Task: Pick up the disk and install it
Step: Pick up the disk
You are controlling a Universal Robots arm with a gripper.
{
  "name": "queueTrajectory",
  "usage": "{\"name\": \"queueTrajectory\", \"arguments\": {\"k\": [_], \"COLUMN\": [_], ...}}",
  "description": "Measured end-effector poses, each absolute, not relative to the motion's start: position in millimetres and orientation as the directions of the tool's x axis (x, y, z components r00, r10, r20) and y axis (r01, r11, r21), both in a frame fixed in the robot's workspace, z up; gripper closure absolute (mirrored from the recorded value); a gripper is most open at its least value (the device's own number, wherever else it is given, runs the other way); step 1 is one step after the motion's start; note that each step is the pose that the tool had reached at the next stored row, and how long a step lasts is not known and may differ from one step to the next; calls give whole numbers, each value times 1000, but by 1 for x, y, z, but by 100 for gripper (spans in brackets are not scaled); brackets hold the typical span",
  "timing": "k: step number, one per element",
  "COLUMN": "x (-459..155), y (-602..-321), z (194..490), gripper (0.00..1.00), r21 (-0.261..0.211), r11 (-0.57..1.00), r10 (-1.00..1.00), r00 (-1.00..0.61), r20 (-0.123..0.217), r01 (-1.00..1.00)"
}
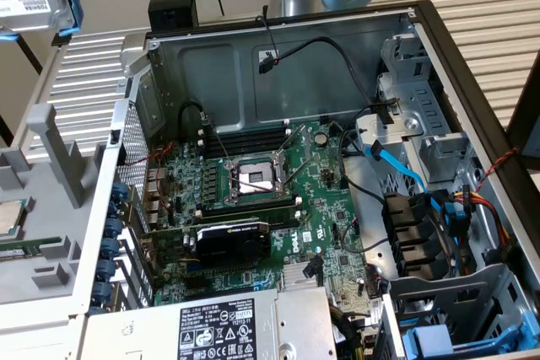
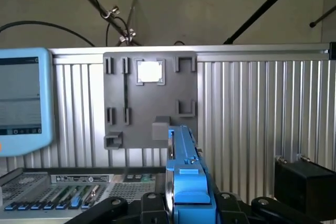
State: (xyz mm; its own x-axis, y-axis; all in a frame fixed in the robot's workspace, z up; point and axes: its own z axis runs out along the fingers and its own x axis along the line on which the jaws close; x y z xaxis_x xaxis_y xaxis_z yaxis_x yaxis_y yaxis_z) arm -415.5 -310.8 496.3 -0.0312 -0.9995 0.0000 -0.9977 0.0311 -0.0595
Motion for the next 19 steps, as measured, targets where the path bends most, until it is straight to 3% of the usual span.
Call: {"name": "queueTrajectory", "arguments": {"k": [5, 19], "x": [-403, -356], "y": [-321, -350], "z": [513, 519], "gripper": [63, 63], "r21": [-59, -51], "r11": [31, 31], "r10": [-1000, -1000], "r00": [-31, -31], "r20": [0, 0], "r01": [-998, -998]}}
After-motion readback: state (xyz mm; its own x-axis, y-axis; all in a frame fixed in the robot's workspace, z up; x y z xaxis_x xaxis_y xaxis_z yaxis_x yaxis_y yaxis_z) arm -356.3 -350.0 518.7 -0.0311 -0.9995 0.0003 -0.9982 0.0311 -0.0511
